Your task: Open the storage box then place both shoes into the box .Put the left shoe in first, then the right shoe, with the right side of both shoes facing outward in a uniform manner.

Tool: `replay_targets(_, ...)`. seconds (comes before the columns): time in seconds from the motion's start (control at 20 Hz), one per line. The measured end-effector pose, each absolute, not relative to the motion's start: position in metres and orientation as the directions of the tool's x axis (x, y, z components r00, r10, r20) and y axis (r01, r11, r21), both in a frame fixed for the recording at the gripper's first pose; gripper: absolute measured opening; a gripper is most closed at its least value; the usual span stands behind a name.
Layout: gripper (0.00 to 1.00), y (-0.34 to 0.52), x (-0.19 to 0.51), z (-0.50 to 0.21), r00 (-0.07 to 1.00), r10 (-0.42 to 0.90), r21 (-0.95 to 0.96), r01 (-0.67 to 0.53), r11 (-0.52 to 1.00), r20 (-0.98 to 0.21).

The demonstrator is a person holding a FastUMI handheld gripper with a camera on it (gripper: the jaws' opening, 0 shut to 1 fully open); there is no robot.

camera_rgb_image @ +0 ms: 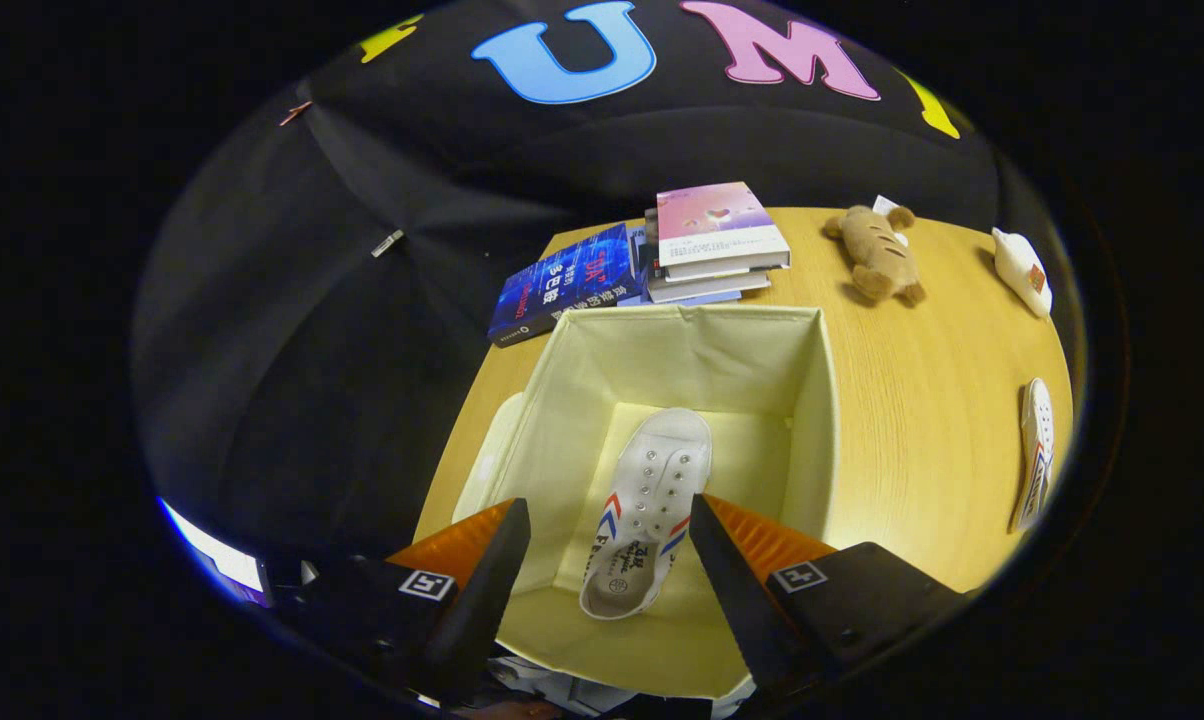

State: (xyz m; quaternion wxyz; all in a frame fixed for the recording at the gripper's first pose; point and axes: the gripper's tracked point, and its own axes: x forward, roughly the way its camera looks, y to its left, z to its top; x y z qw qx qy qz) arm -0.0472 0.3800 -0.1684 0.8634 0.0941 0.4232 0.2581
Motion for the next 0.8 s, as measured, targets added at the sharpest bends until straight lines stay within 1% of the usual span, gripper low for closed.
replay_targets(0.2,0.99,0.335,-0.044,-0.142,0.567,0.522,0.338,-0.403,0.85,-0.637)
replay_targets(0.4,0.99,0.258,-0.032,-0.138,0.634,0.453,0.23,-0.405,0.885,-0.627)
replay_targets(0.55,0.99,0.195,-0.025,-0.141,0.668,0.394,0.168,-0.377,0.911,-0.631)
replay_targets(0.8,0.99,0.084,-0.012,-0.163,0.701,0.282,0.091,-0.298,0.95,-0.655)
